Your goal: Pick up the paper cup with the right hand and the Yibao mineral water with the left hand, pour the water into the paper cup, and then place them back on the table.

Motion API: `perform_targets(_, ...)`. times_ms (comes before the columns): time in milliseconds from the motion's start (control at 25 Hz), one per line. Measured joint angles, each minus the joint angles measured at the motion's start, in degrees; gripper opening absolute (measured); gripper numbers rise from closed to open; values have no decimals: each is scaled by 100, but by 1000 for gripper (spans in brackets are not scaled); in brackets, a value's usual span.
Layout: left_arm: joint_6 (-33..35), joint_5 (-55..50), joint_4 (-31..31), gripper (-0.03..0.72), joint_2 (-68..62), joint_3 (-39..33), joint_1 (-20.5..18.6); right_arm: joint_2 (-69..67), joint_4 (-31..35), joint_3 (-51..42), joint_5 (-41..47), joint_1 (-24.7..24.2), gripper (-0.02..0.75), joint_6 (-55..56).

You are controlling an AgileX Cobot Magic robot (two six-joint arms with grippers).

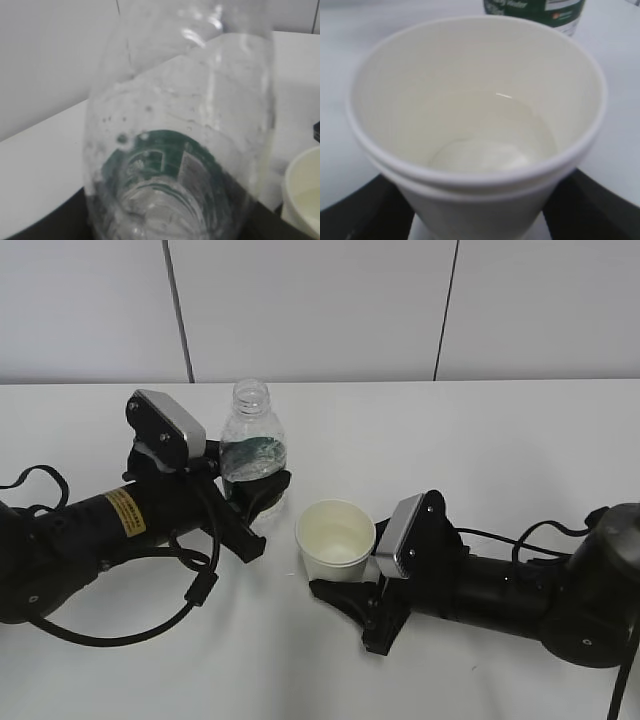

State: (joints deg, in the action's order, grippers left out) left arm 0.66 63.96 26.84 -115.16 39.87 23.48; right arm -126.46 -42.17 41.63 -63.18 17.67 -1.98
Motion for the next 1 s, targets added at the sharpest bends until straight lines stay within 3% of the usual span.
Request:
perform_targets(280,-912,5,1087,355,0,0,-145,153,1517,-490,-138,0,547,-496)
perform_targets(520,-1057,15,2156,354,0,0,-168,207,2778,-602,-138,0,547,-524)
perform_targets(720,-1059,15,2220,351,0,0,-28,207,3323,-602,-138,0,547,-524)
perform_targets(1000,-1059,28,2026,351,-16,0,405,188,3461,-569,-138,0,547,-524)
